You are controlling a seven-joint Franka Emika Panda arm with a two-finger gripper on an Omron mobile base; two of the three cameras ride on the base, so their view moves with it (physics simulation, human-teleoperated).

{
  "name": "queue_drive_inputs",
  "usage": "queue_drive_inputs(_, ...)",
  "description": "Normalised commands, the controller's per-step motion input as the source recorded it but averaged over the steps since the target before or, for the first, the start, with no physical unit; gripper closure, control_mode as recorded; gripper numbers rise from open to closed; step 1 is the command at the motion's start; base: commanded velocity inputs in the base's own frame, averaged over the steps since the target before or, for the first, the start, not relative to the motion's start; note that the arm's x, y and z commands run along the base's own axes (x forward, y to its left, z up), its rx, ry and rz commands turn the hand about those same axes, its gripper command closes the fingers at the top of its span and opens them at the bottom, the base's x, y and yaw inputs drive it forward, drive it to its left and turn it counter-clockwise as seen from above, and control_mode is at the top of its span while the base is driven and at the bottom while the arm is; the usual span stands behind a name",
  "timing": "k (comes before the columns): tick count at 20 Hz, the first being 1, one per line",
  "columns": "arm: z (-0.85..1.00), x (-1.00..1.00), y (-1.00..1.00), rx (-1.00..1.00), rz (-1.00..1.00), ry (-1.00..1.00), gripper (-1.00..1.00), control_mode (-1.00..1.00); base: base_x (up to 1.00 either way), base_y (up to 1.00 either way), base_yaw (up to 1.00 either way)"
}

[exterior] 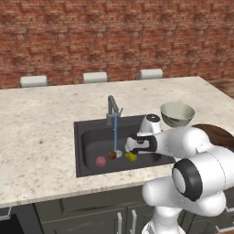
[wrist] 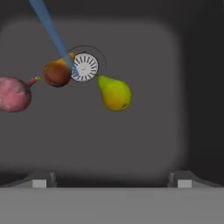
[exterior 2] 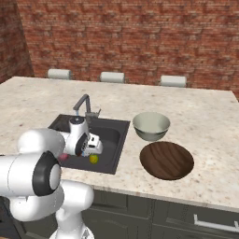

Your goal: Pick the pears from the sink and place them in one bowl. Place the onion in the other bowl. Then turn off the sink faucet.

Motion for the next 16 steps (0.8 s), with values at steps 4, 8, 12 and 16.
queue_drive_inputs(4,-0.31,0.25,0.0,0.0,0.0,0.06,-1.0,-1.0,0.0,0.0,0.0)
queue_drive_inputs(8,-0.23,0.24,0.0,0.0,0.0,0.04,-1.0,-1.0,0.0,0.0,0.0)
queue_drive_inputs(12,-0.22,0.26,0.0,0.0,0.0,0.03,-1.0,-1.0,0.0,0.0,0.0)
queue_drive_inputs(16,-0.24,0.29,0.0,0.0,0.0,0.02,-1.0,-1.0,0.0,0.0,0.0)
